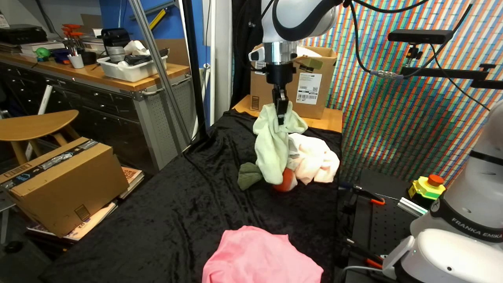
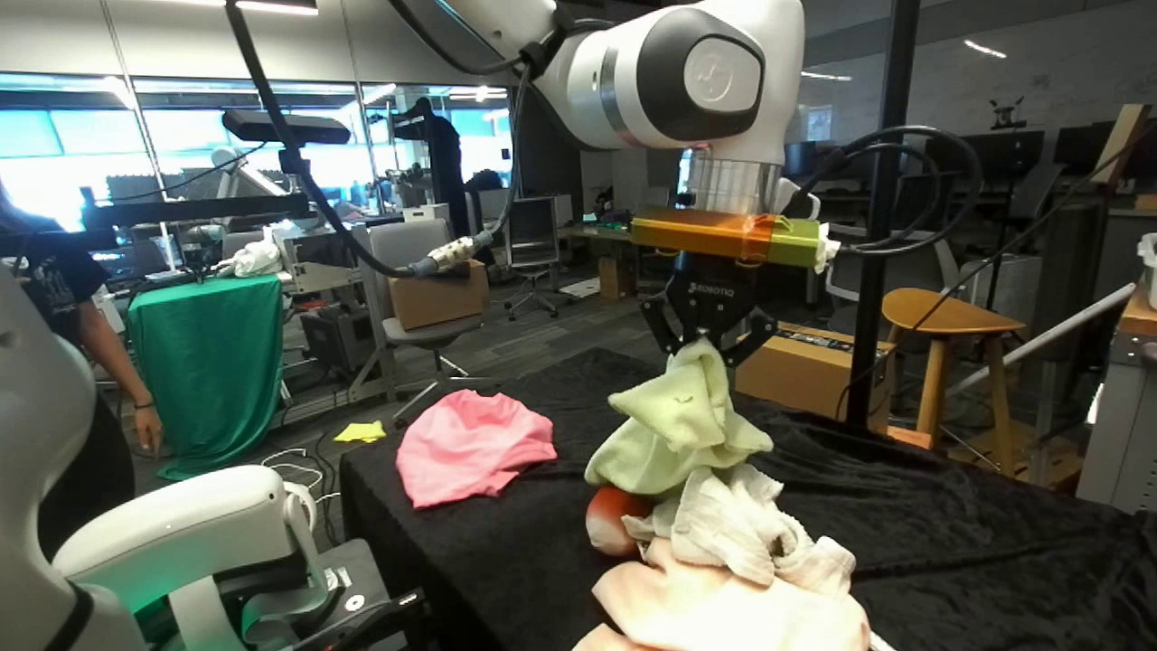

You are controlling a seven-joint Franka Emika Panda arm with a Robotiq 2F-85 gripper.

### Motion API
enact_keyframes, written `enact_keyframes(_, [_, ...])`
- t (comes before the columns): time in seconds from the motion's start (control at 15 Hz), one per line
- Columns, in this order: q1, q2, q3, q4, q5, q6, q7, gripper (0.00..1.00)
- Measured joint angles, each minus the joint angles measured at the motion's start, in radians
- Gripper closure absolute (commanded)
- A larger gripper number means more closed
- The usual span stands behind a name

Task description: Pile the things on the table on top of the rope

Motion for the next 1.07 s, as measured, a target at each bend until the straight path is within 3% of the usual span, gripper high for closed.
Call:
enact_keyframes(0.47, [0.0, 0.026, -0.012, -0.004, -0.039, 0.031, 0.13, 0.03])
enact_keyframes(1.07, [0.001, 0.022, -0.015, 0.033, -0.145, 0.04, 0.2, 0.0])
